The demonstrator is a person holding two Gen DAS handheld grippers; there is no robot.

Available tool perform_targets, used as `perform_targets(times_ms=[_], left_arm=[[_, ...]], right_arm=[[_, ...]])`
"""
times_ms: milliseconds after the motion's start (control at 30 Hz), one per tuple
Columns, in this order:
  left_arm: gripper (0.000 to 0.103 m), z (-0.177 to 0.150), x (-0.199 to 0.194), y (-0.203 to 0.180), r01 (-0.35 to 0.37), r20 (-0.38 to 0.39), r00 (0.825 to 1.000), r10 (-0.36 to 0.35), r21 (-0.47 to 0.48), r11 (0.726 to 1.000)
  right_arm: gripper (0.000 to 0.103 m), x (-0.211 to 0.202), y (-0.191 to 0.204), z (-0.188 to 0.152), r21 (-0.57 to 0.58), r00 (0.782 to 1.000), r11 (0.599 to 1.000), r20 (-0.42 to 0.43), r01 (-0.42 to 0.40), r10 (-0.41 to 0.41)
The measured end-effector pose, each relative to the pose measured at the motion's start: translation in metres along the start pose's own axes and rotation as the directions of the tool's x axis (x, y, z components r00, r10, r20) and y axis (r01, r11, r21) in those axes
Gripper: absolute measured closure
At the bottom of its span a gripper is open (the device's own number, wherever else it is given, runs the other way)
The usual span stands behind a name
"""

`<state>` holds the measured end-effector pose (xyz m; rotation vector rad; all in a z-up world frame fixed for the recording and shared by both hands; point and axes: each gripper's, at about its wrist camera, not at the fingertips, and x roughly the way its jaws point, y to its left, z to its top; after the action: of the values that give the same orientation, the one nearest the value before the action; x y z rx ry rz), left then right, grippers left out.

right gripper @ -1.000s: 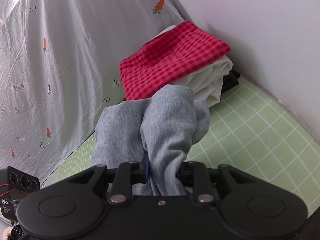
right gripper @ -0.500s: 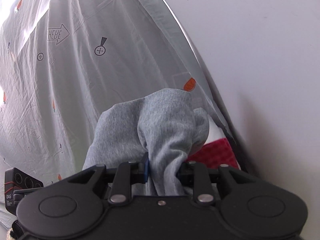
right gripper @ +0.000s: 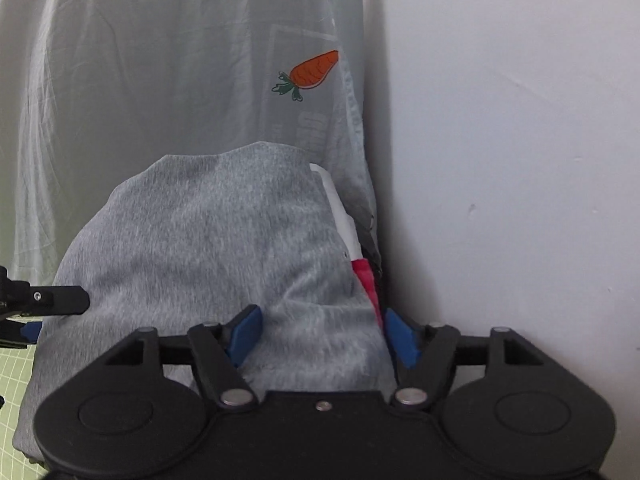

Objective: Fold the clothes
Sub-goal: 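Carry the folded sweatpants with both grippers onto the red gingham stack, then open both grippers and withdraw from the clothes stack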

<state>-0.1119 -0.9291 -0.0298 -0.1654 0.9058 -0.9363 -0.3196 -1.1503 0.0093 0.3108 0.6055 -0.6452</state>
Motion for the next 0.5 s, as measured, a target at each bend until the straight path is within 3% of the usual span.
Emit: perform_targets(times_ms=[67, 133, 233, 367, 500], left_arm=[[0.007, 0.001, -0.015, -0.011, -0.027, 0.036, 0.999, 0.024, 0.090, 0.996], [0.001, -0.004, -0.037, -0.022, -0.045, 0.082, 0.996, 0.031, 0.173, 0.984], [0.000, -0.018, -0.076, -0.035, -0.068, 0.179, 0.983, 0.026, 0.232, 0.970], [0.000, -0.040, -0.132, -0.042, -0.002, 0.216, 0.975, -0.043, 0.203, 0.979], [0.000, -0.071, -0.183, -0.050, -0.041, 0.271, 0.963, -0.009, 0.181, 0.983]], right_arm=[[0.020, -0.015, 0.002, -0.001, 0.002, 1.000, 1.000, 0.017, 0.018, -0.018], [0.007, -0.032, 0.009, -0.003, -0.003, 0.999, 1.000, 0.039, 0.028, -0.028], [0.002, -0.067, 0.021, -0.009, 0.010, 0.995, 0.999, 0.091, 0.037, -0.038], [0.001, -0.110, 0.041, -0.025, 0.057, 0.988, 0.995, 0.129, 0.077, -0.084], [0.001, -0.153, 0.057, -0.049, 0.090, 0.988, 0.994, 0.137, 0.059, -0.071]])
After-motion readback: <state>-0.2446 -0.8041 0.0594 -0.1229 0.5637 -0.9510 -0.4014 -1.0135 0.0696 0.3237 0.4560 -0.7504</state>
